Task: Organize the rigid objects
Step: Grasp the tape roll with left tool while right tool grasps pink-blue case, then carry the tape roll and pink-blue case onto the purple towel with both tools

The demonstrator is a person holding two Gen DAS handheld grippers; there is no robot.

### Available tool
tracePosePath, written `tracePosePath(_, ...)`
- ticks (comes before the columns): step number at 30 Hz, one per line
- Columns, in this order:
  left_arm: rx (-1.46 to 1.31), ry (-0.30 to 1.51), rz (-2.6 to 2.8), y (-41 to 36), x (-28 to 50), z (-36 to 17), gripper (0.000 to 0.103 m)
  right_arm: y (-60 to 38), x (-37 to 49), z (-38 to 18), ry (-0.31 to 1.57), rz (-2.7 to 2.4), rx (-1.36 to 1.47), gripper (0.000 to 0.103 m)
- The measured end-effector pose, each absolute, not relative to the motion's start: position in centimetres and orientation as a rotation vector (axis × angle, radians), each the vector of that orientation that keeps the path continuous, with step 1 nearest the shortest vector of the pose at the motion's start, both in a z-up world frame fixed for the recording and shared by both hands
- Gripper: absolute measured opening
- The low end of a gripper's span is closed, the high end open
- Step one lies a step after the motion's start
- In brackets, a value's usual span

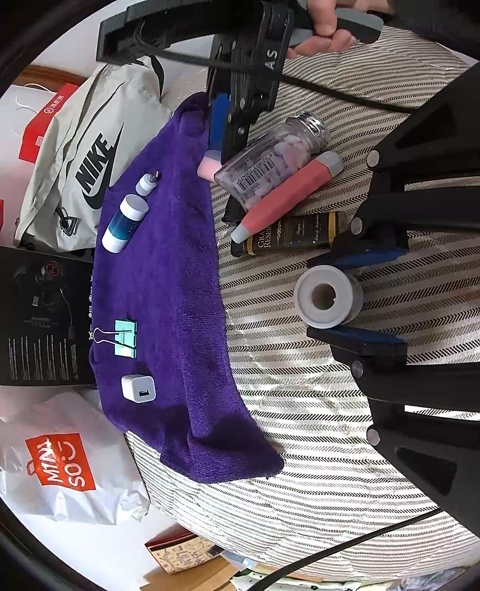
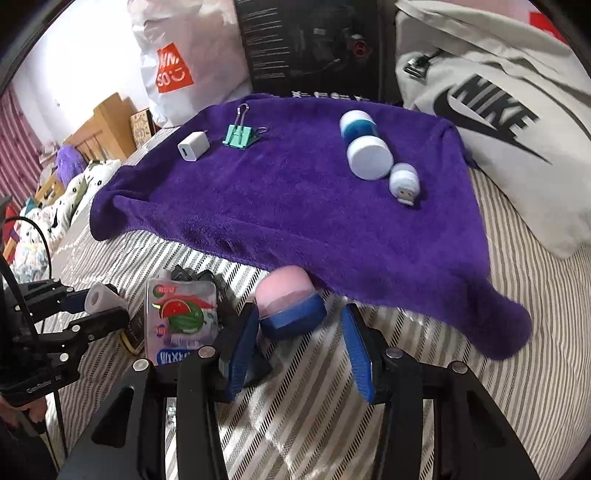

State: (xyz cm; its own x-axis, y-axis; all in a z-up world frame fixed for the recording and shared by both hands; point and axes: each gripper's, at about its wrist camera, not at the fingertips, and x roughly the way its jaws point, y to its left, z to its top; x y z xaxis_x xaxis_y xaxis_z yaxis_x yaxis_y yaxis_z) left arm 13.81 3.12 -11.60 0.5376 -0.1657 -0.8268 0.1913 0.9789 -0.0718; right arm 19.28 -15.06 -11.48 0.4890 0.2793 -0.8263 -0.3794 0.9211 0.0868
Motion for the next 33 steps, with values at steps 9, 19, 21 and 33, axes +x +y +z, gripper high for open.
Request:
tracePosePath(9,0.027,0.982,-0.224,3.2,13.8,-11.6,0.028,-14.0,19.2,-11.5,0.955,0.409,-0.187,0.037)
tracePosePath(19,0.031,0.983,-0.197,3.9,13.8,-11.7,0.028,-20.3,13.9,-11.4,1.004,0.26,-0.145,0.037)
tracePosePath(21,0.044,0.982,-0.189,3.6,14.0,-11.7,0.028,-20.3,13.7,-11.4,0.993,0.258,-0.148,0.037)
tracePosePath(33,0.016,0.962,-0.179,4.3,13.8,-11.4,0.027,-20.1,13.6,-11.1,0.995,0.277,-0.161,0.037)
